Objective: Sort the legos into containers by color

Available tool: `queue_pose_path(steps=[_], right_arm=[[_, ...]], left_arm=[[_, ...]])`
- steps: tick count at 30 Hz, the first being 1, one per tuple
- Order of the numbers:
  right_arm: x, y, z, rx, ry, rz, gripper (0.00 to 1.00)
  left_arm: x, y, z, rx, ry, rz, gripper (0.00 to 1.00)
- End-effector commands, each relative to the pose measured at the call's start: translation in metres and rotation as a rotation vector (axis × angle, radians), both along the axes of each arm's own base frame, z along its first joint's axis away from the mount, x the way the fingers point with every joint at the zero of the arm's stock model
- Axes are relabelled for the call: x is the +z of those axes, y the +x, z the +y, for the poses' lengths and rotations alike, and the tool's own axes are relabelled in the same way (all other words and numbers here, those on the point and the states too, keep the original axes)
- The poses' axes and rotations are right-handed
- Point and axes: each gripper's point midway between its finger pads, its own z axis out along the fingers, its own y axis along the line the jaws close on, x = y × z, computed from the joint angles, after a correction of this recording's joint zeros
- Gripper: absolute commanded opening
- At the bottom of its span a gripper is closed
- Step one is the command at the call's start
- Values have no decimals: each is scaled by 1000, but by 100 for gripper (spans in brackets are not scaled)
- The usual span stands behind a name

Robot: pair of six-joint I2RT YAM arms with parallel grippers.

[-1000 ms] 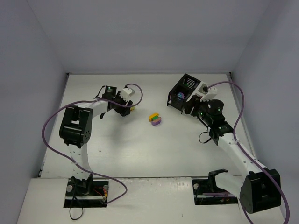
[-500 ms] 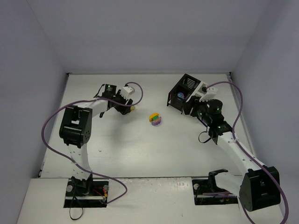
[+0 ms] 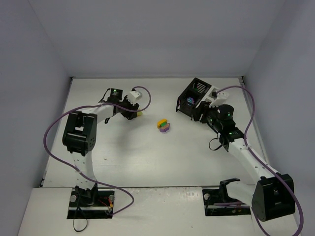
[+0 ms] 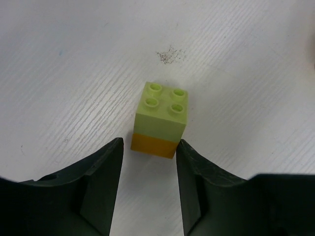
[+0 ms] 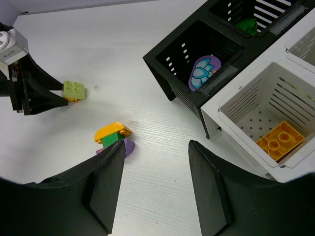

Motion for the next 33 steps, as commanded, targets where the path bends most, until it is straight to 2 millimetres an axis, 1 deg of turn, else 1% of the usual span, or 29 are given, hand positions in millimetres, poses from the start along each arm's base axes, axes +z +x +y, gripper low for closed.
queue_pose_path(steps=[1, 4, 7, 8, 10, 11, 16, 17, 18, 19, 21, 22, 24, 25, 26, 27, 28, 29, 30, 31, 32, 33], right_arm=[[29, 12, 3, 12, 19, -89, 51], [29, 12, 4, 17, 22, -88, 51], [27, 13, 6, 24, 23, -83, 51], [26, 13, 6, 27, 22, -79, 51], [26, 12, 8, 38, 24, -77, 51], [25, 13, 8, 39, 25, -75, 51], [25, 12, 11, 56, 29, -68, 51], [26, 12, 12, 61, 32, -68, 51], [27, 11, 13, 68, 34, -71, 51], [29, 9, 17, 93, 41, -71, 51], [31, 7, 24, 130, 58, -69, 51], [35, 3, 33, 182, 75, -72, 51], [34, 1, 42, 237, 93, -49, 53], [34, -2, 49, 267, 106, -33, 57], [37, -4, 58, 310, 118, -25, 62], [36, -7, 62, 330, 120, -11, 64], [37, -10, 71, 357, 125, -3, 66], [40, -12, 77, 384, 131, -2, 70], [40, -16, 83, 408, 136, 10, 70], [42, -21, 93, 448, 138, 13, 71], [51, -27, 101, 496, 145, -2, 71], [53, -31, 106, 525, 143, -1, 71]], left_arm=[[32, 18, -5, -39, -30, -96, 41], [36, 17, -7, -49, -34, -104, 30], [42, 17, -7, -51, -42, -115, 28], [48, 18, -8, -50, -45, -128, 28], [58, 16, -8, -52, -57, -150, 23], [60, 16, -9, -53, -61, -158, 23], [60, 10, -9, -51, -69, -152, 22], [66, 8, -8, -46, -74, -160, 22], [75, 12, -12, -48, -95, -198, 22], [83, 6, -12, -42, -114, -207, 22], [96, 2, -15, -44, -133, -241, 22], [105, -6, -18, -54, -138, -260, 22], [117, -15, -23, -70, -142, -289, 22], [121, -21, -30, -84, -143, -299, 22], [133, -30, -34, -97, -150, -324, 22], [141, -35, -39, -105, -154, -341, 22], [155, -42, -42, -113, -155, -373, 22], [161, -52, -55, -149, -158, -381, 22], [163, -61, -59, -164, -155, -374, 22], [178, -71, -64, -186, -163, -401, 22], [183, -83, -75, -226, -175, -402, 22], [184, -94, -77, -246, -176, -387, 22]])
